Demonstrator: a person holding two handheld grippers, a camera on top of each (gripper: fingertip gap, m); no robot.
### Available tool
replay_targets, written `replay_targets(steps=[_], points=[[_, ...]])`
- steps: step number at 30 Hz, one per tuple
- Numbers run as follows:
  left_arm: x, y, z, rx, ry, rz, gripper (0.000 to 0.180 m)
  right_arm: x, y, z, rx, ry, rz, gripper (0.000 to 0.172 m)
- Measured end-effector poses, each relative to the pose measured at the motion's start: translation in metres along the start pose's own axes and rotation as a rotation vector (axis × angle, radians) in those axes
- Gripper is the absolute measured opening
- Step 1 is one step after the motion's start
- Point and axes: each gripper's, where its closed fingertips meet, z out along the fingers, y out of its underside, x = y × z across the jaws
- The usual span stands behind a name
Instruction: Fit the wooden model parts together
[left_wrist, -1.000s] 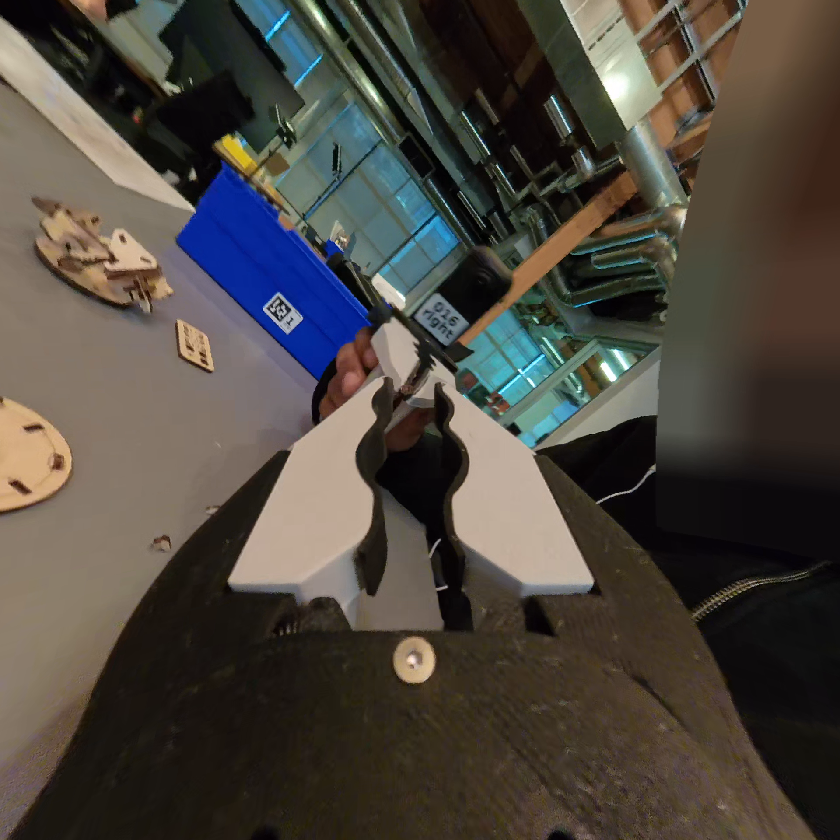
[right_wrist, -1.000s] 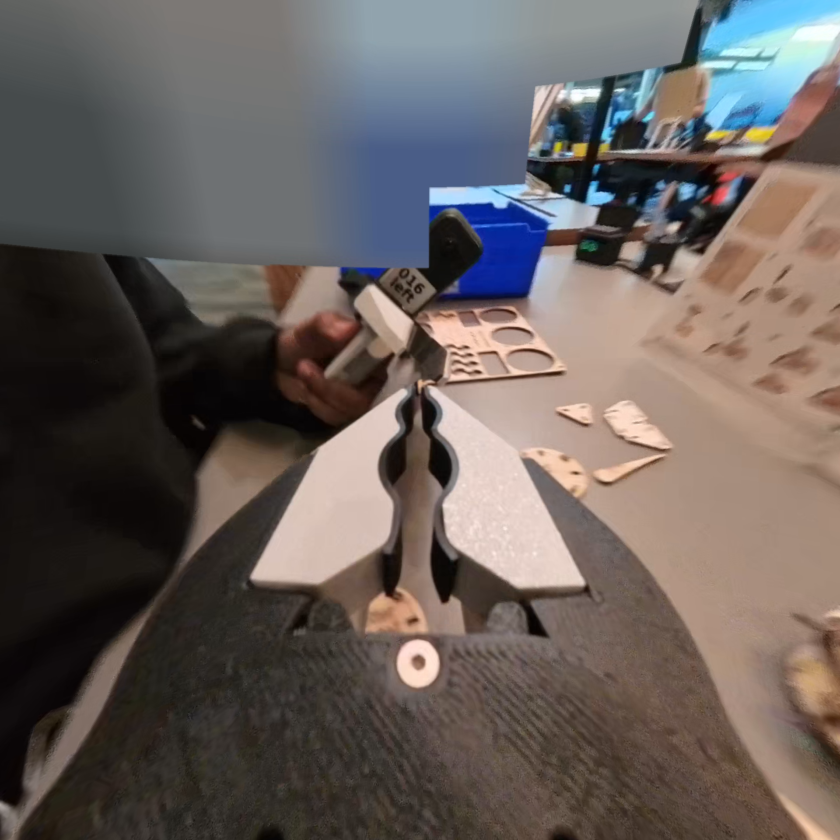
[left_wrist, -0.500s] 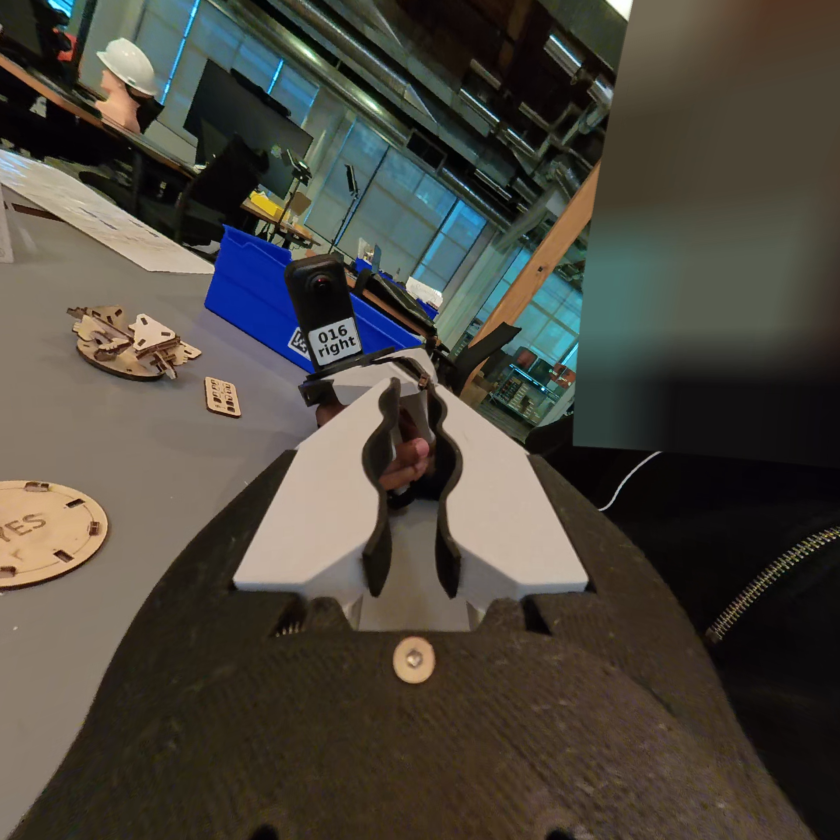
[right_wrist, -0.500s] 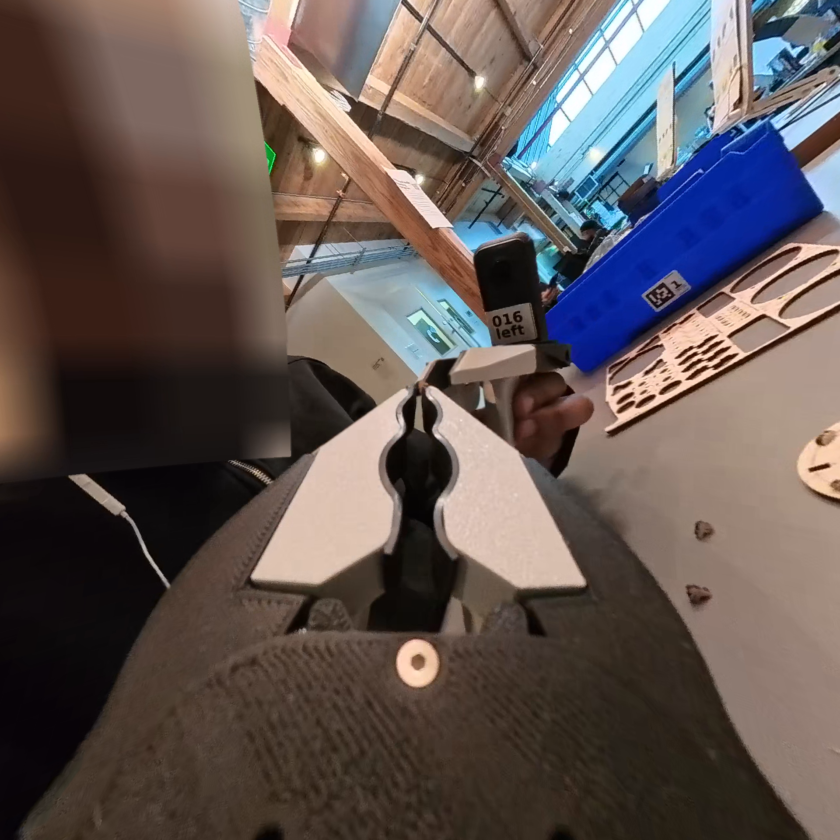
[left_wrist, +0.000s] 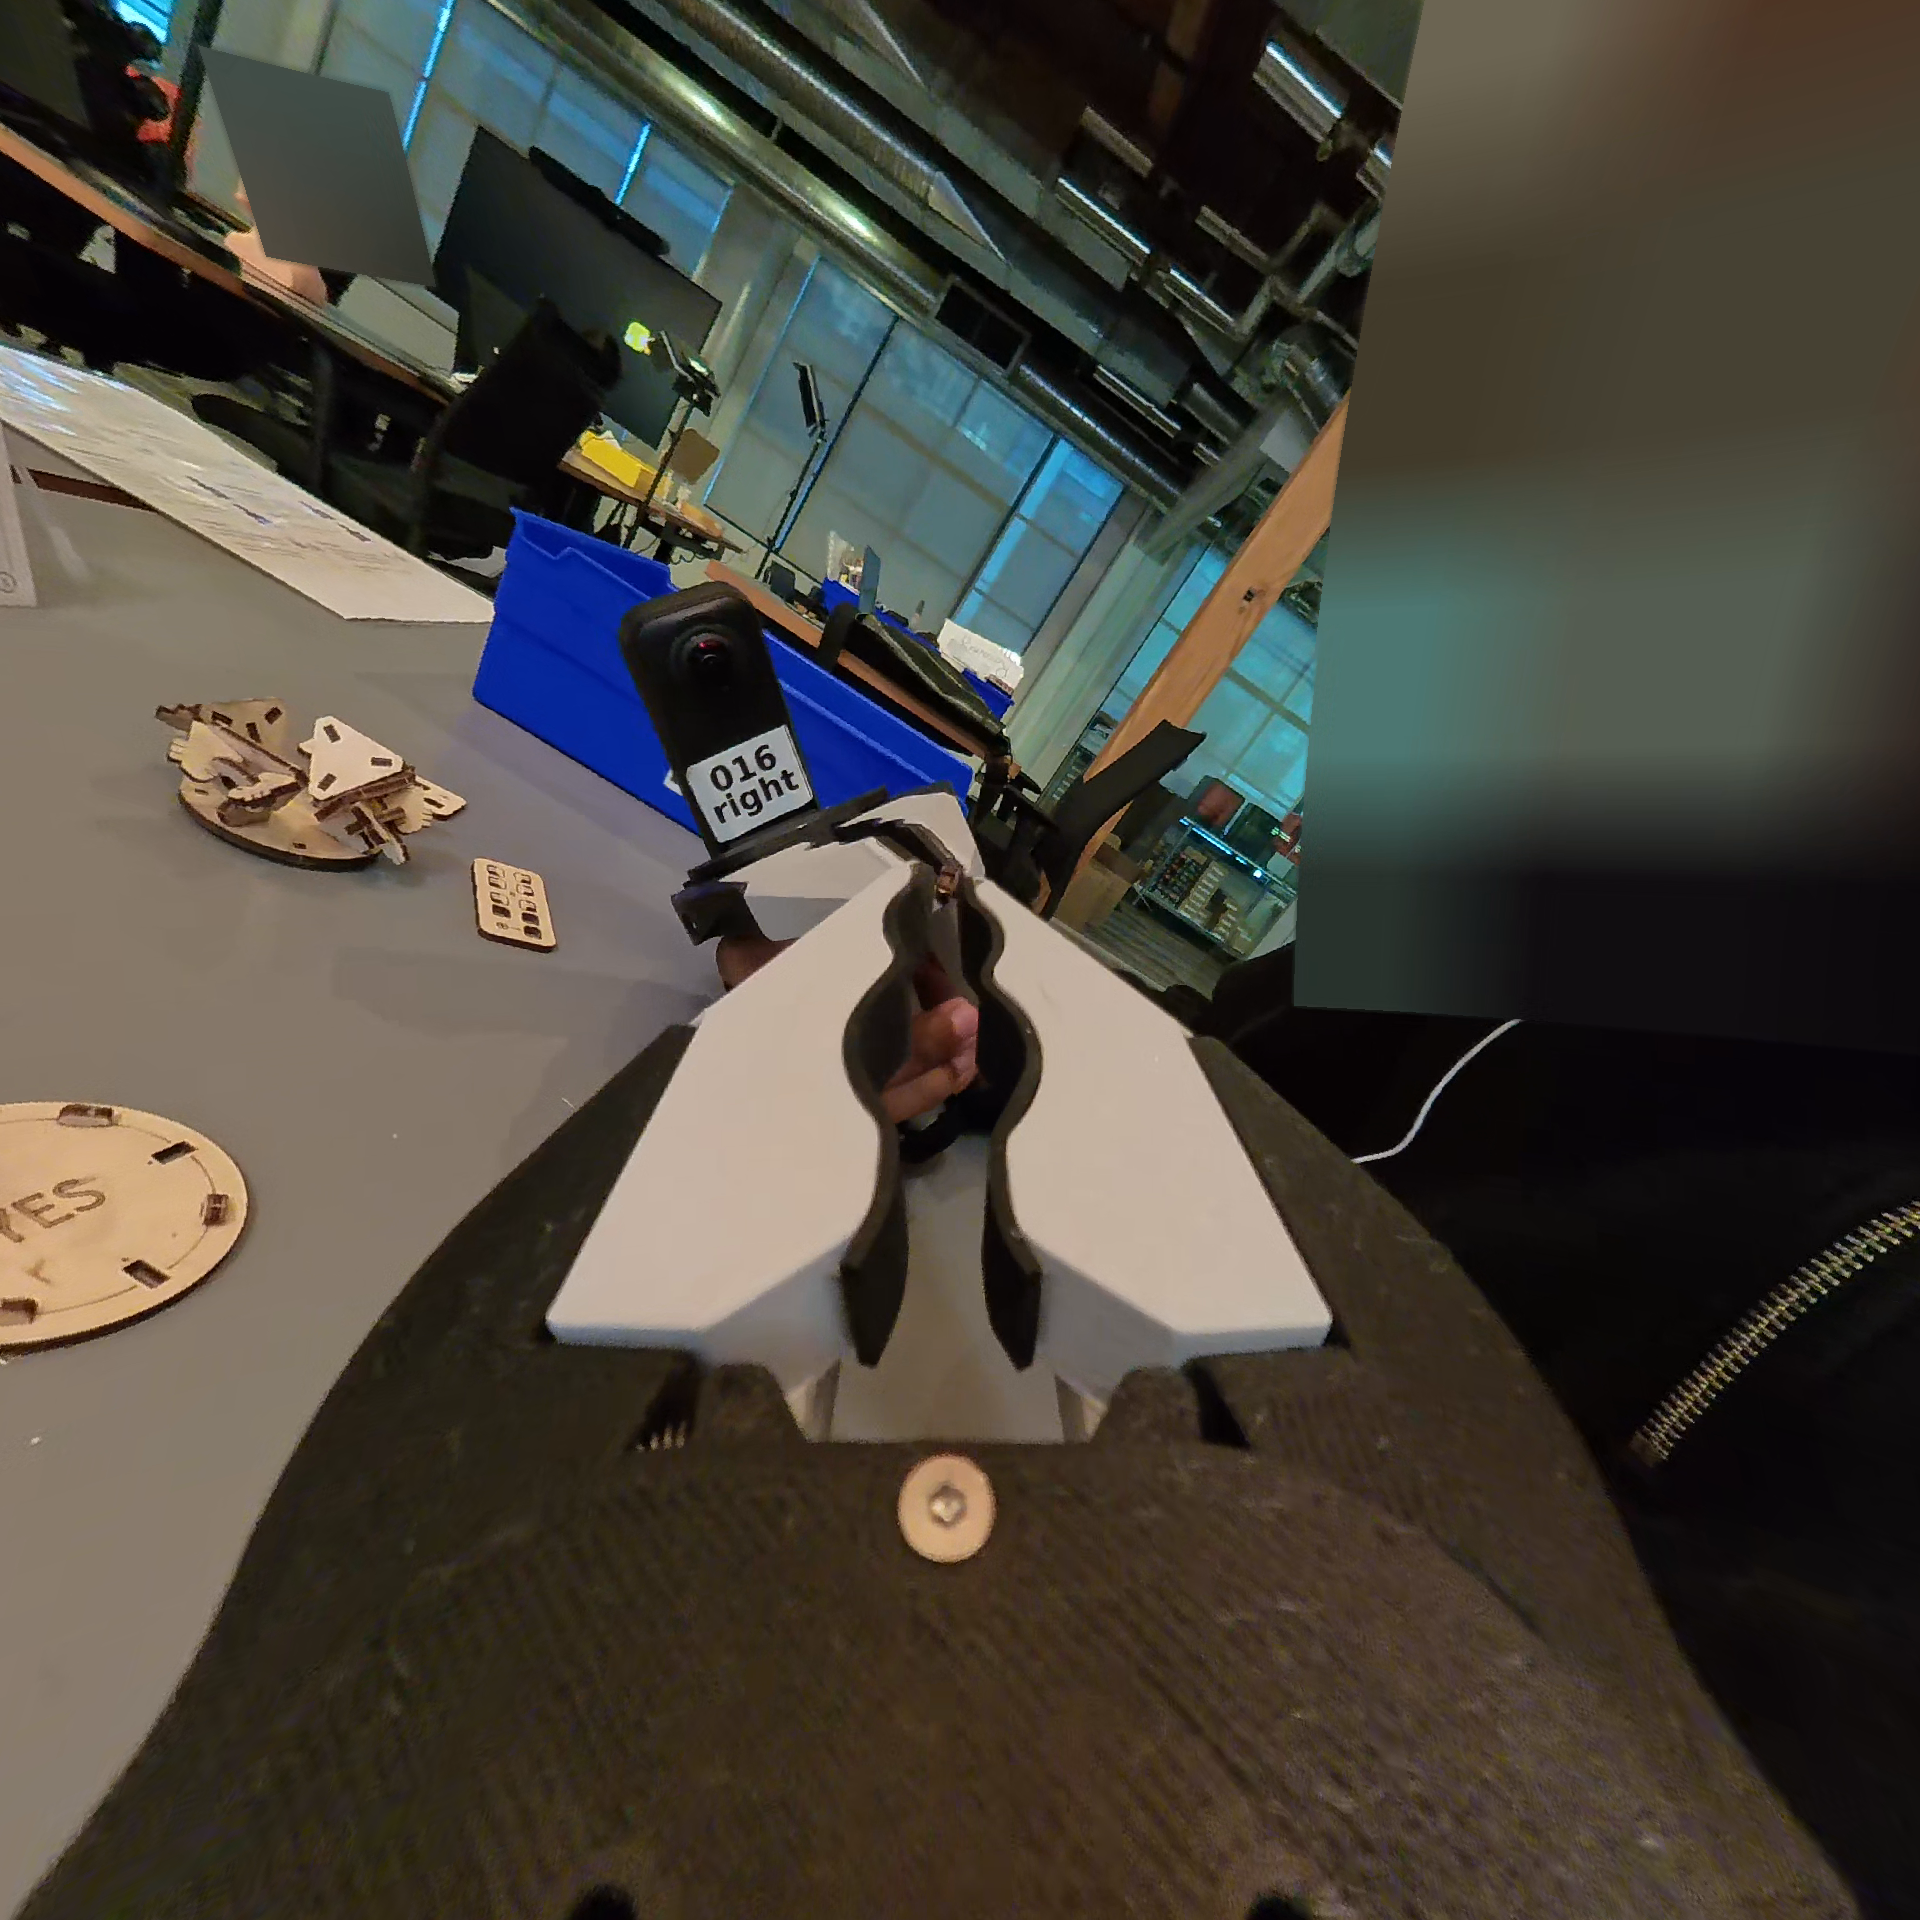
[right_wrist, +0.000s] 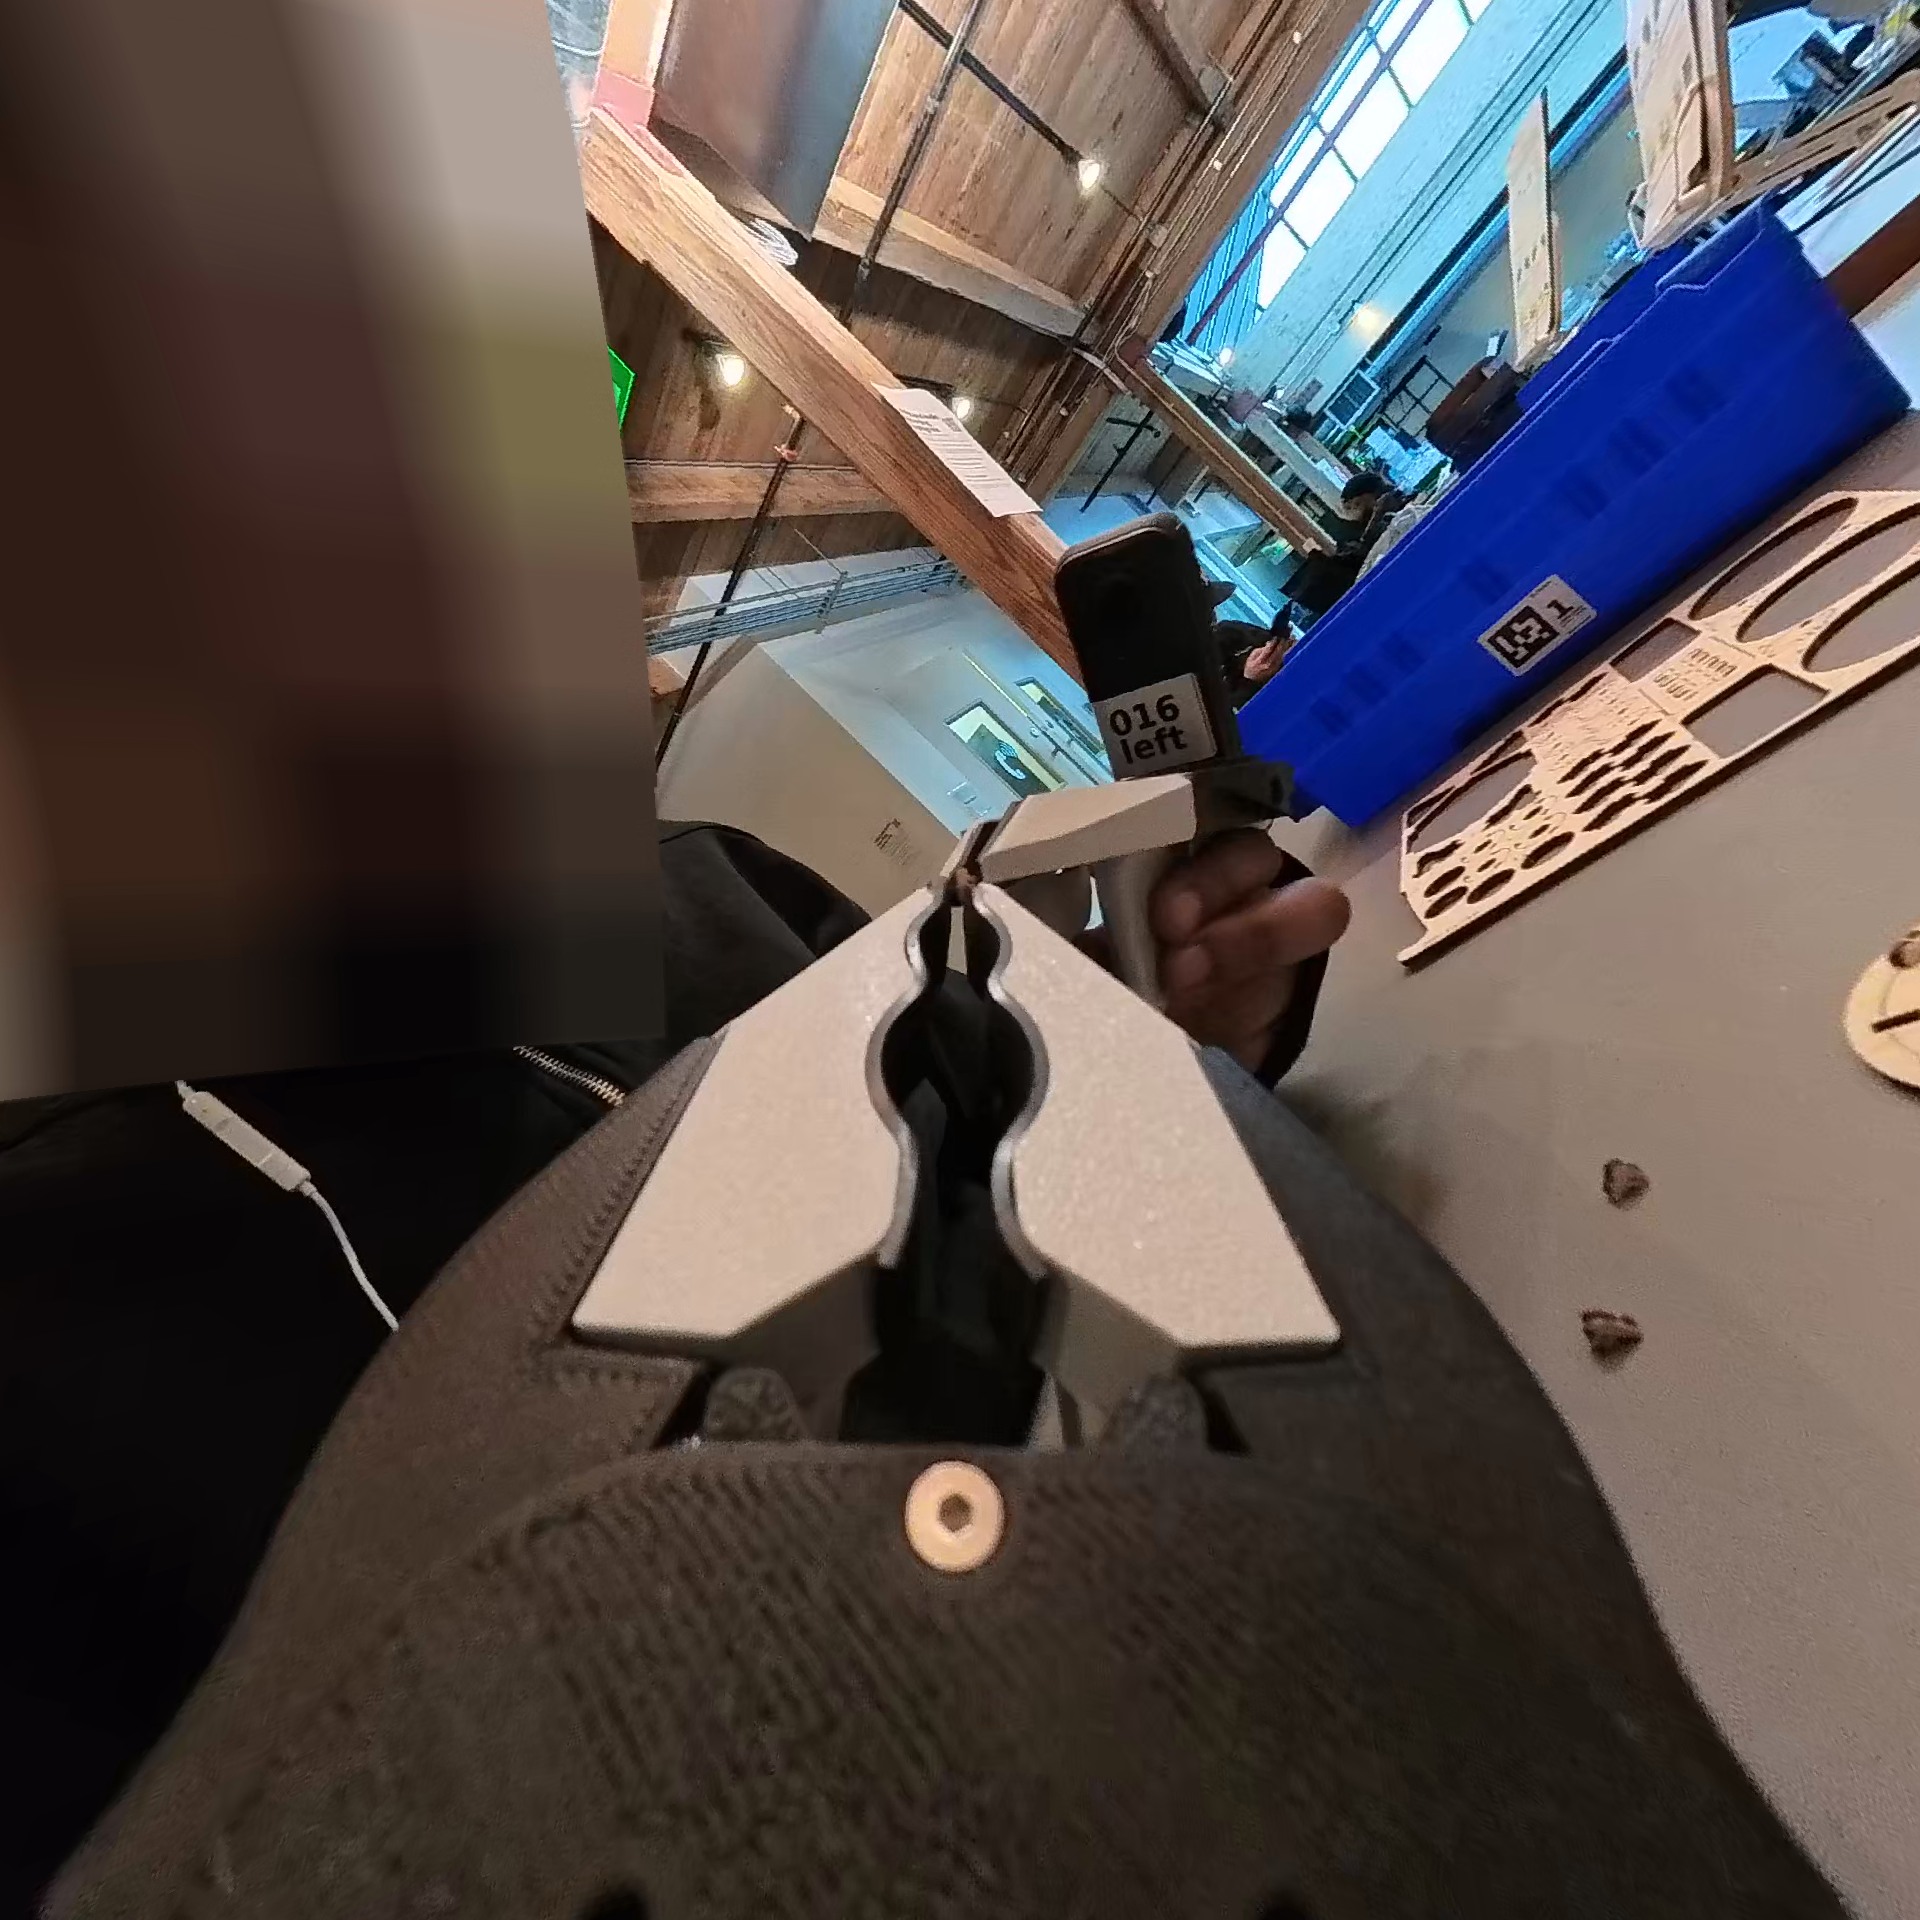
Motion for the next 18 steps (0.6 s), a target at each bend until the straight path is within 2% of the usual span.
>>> replay_targets(steps=[9,13,18], points=[[-0.002,-0.001,-0.001,-0.002,-0.021,0.017,0.0,0.003,-0.001,-0.001,0.003,0.024,-0.014,0.001],[-0.004,0.001,-0.001,-0.011,-0.036,0.027,0.0,0.012,-0.002,-0.006,-0.016,0.111,-0.051,0.011],[-0.013,0.005,-0.002,-0.038,-0.081,0.018,0.0,0.019,-0.01,-0.019,-0.024,0.233,-0.182,0.012]])
